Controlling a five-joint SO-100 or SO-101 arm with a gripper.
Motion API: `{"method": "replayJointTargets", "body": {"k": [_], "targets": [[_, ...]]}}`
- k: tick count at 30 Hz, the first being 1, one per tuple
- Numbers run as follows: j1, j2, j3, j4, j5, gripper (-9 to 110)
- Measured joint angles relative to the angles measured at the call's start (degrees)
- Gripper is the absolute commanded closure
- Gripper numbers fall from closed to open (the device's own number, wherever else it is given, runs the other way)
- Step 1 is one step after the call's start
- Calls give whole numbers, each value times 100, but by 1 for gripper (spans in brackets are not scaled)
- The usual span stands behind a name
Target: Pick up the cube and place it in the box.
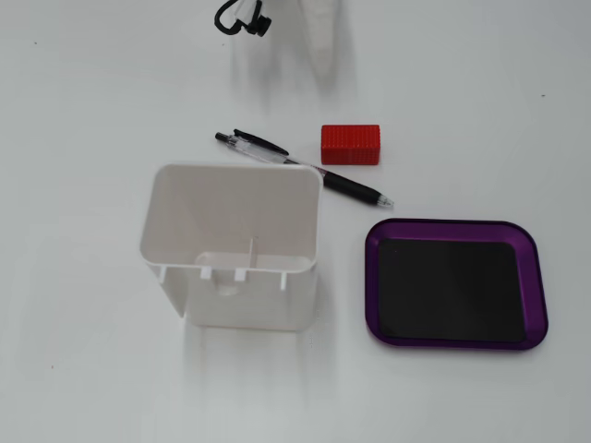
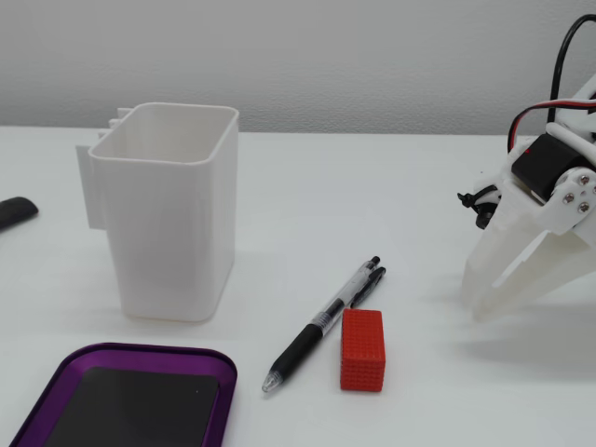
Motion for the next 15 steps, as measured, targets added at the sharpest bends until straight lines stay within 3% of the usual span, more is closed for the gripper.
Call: {"method": "replayJointTargets", "body": {"k": [6,15], "targets": [[0,0,0,0,835,102],[0,0,0,0,1011,102]]}}
